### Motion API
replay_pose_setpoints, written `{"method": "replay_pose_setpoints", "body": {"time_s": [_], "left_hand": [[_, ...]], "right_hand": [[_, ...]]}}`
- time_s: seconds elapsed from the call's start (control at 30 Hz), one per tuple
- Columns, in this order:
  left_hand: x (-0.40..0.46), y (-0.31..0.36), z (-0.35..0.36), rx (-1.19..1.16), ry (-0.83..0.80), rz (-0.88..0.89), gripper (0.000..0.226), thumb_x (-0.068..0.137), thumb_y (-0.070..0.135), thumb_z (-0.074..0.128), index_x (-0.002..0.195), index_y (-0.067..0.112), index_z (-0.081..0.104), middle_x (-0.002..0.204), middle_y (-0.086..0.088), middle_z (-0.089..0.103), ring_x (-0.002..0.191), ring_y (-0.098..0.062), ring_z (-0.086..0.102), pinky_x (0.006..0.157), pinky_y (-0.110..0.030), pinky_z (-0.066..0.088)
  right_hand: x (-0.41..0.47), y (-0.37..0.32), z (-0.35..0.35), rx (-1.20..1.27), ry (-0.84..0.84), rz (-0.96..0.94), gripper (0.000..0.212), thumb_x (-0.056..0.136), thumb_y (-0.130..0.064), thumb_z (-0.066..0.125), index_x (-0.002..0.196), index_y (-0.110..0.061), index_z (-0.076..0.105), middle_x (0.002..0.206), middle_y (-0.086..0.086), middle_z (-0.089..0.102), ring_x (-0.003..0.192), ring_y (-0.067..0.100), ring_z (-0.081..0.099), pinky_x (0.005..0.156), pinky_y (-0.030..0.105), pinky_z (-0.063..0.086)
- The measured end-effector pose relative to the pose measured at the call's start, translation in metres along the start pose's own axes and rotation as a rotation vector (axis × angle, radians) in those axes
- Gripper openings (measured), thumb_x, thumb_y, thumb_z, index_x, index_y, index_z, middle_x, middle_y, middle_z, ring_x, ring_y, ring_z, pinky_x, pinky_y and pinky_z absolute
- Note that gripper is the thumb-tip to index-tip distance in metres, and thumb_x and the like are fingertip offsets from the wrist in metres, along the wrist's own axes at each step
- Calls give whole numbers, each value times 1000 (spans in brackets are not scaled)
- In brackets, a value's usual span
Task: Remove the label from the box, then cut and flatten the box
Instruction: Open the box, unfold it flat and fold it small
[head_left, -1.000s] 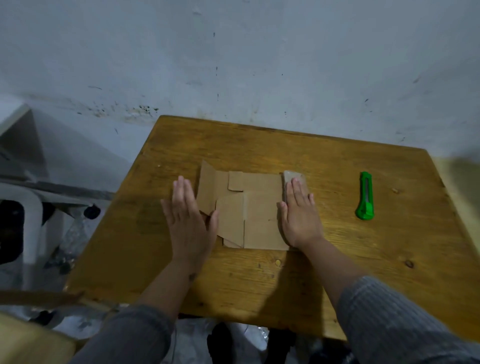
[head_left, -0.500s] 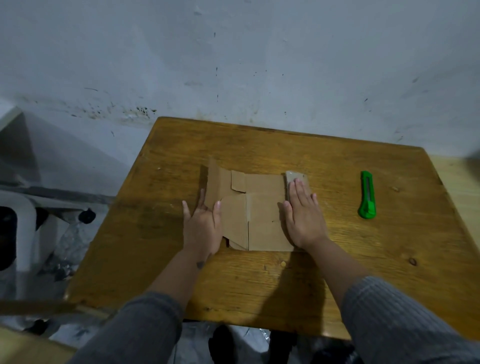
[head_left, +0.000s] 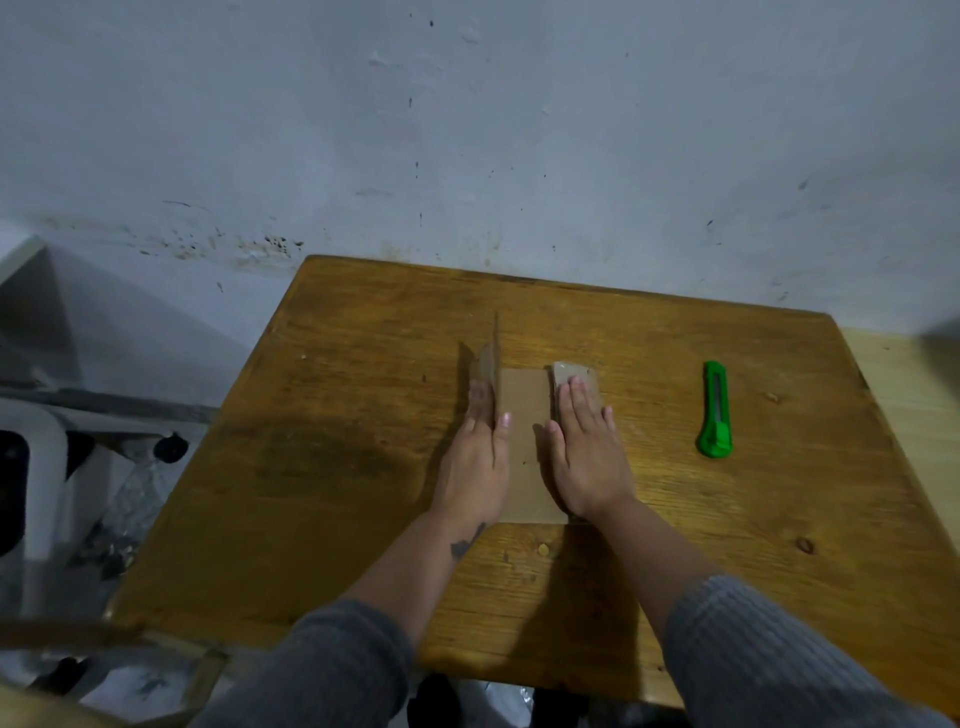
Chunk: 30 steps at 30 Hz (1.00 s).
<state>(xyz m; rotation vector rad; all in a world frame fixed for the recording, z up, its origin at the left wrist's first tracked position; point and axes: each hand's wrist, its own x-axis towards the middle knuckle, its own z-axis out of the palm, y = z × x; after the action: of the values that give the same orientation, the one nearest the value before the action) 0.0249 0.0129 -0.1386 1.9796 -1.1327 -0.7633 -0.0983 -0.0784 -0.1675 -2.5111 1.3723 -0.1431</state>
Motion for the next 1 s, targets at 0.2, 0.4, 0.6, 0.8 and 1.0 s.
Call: {"method": "replay_pose_setpoints", "body": {"time_s": [0.2,0.4,0.6,0.8,1.0], "left_hand": [[5,6,20,194,-5,105,63,101,42,22,152,15,-5,160,0,-10,144,-6,-14,118,-26,-8],[11,-1,25,395,-73,127,72,99,47,30,152,13,-4,161,-1,-9,145,-9,-14,119,-28,-7],[12,-8,31,432,-40,235,78,95,57,27,152,10,4,160,-3,-2,145,-12,-12,120,-34,-6],[11,-9,38,472,0,255,94,85,71,-6,152,7,8,160,-6,3,147,-15,-6,117,-33,-7],[12,-8,41,525,-7,254,92,83,65,-20,151,11,10,160,-5,5,147,-12,-5,118,-33,-6]], "right_hand": [[-1,3,-3,101,24,-38,61,94,-38,5,150,-14,3,159,-1,-1,140,3,-13,117,32,-6],[-1,7,-7,214,14,-73,54,100,-23,21,149,-9,4,159,2,0,139,4,-12,116,32,-9],[-8,17,-7,650,128,-31,48,102,-13,26,146,-15,7,153,-5,8,143,8,2,120,34,-2],[-9,15,-20,724,98,1,47,102,-17,24,148,-15,14,149,-13,7,144,6,5,119,28,-1],[-7,18,-13,400,48,-78,55,102,-36,17,150,-21,-4,158,-7,-10,142,2,-17,116,36,-12]]}}
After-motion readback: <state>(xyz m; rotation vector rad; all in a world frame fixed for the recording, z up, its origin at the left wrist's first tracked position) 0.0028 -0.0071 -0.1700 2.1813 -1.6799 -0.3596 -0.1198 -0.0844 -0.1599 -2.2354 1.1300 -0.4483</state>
